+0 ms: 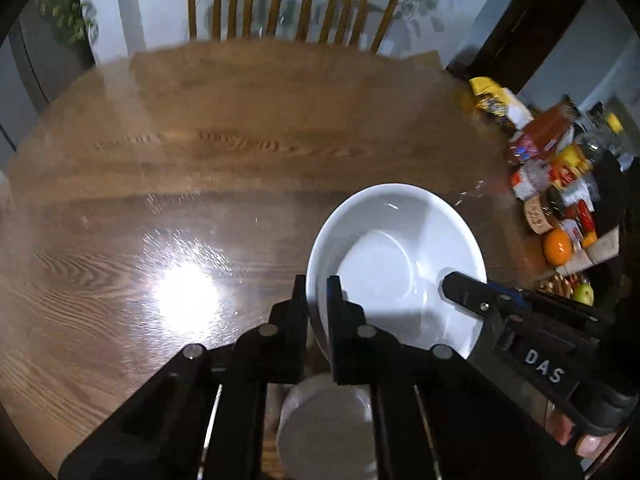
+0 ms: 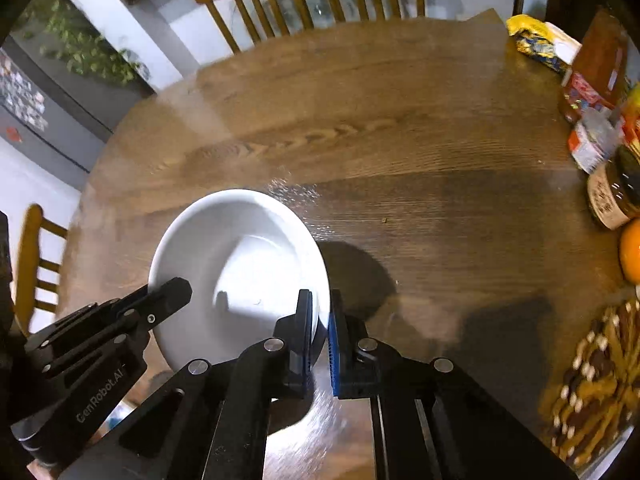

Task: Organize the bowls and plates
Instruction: 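Lift the white bowl with both grippers and carry it over the white plates, then lower the bowl onto the white plates and open both grippers, then move both grippers to the small white ramekin and close on its rim, then lift the ramekin with both grippers and carry it over the white bowl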

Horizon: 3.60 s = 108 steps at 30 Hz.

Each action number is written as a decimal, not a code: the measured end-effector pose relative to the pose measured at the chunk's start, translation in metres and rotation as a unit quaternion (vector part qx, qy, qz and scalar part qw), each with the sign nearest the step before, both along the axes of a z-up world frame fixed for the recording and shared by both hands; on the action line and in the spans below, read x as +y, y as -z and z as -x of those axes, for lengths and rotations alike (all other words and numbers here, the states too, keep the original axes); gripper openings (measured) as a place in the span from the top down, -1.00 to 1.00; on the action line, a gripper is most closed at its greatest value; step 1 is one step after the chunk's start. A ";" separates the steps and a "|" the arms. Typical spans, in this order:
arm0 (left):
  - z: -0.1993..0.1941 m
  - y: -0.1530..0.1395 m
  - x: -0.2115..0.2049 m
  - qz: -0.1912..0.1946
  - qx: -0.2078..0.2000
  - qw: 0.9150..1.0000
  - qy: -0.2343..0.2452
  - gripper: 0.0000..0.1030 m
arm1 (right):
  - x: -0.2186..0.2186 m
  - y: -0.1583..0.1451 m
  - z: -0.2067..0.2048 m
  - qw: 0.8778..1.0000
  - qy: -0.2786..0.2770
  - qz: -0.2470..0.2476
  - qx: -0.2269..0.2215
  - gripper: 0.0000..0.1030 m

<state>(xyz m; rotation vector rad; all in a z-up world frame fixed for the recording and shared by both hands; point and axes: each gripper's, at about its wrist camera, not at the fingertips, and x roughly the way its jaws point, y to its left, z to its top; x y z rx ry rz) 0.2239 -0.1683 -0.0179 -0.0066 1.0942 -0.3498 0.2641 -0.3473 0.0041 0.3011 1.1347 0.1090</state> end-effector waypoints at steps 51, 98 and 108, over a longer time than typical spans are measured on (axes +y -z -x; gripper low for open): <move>0.193 0.037 -0.075 -0.075 -0.006 0.995 0.068 0.40 | -0.034 0.019 0.198 0.996 -0.034 0.075 0.017 0.77; 0.066 0.041 0.029 -0.036 0.033 0.998 -0.047 0.04 | 0.053 0.028 0.051 0.994 -0.103 0.042 0.023 0.09; 0.061 0.046 0.024 -0.029 0.046 0.998 -0.029 0.40 | 0.061 0.039 0.042 0.992 -0.112 0.038 0.040 0.37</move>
